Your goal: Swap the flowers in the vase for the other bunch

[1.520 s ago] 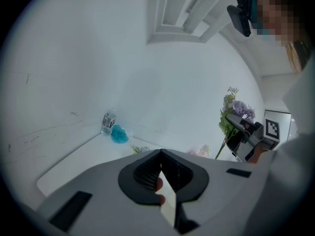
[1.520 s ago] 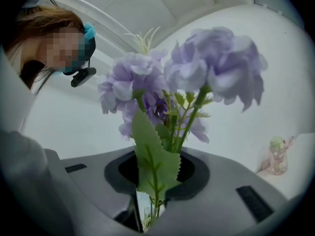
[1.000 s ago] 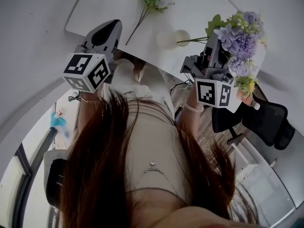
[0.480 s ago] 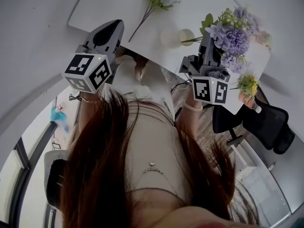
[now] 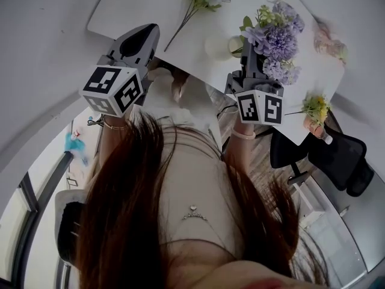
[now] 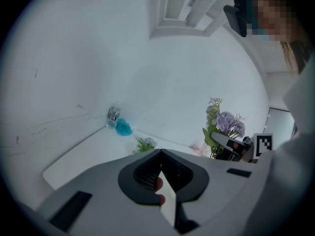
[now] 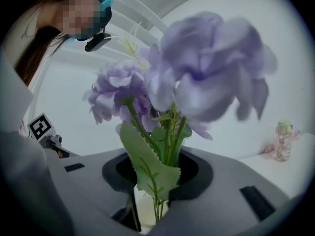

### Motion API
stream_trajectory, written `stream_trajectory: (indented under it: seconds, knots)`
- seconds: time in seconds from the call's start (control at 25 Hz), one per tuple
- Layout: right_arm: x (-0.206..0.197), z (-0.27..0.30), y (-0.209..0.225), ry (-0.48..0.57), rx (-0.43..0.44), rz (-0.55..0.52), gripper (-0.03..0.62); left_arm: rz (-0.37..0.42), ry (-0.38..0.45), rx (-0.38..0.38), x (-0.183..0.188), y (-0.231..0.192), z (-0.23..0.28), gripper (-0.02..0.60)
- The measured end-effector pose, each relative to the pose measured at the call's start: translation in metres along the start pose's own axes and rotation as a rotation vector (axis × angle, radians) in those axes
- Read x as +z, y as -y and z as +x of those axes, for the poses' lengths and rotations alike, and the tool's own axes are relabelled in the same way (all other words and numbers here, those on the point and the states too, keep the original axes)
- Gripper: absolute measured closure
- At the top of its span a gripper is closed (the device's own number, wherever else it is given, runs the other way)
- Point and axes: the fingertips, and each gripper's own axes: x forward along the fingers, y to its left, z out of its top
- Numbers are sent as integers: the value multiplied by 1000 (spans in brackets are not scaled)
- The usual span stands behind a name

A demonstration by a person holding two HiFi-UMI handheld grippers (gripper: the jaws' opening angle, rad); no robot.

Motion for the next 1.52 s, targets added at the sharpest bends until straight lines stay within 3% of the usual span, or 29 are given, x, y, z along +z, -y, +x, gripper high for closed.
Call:
stream_trajectory:
  seconds: [0.48,0.84,1.24,1.52]
  knots:
    - [-30,4,-6,-162,10,-41,430,14,-15,-44,2,5,12,577]
    - [-43,4,-7,-240,-44,-76,397,64,-45,-145,10,10,29,577]
    - [-54,-2,-2,-274,-213,-84,325,148,-101,-341,17,20,53,577]
    - [-57,-10,1,-261,-324,-81,291,188,-126,-417,21,22,52,577]
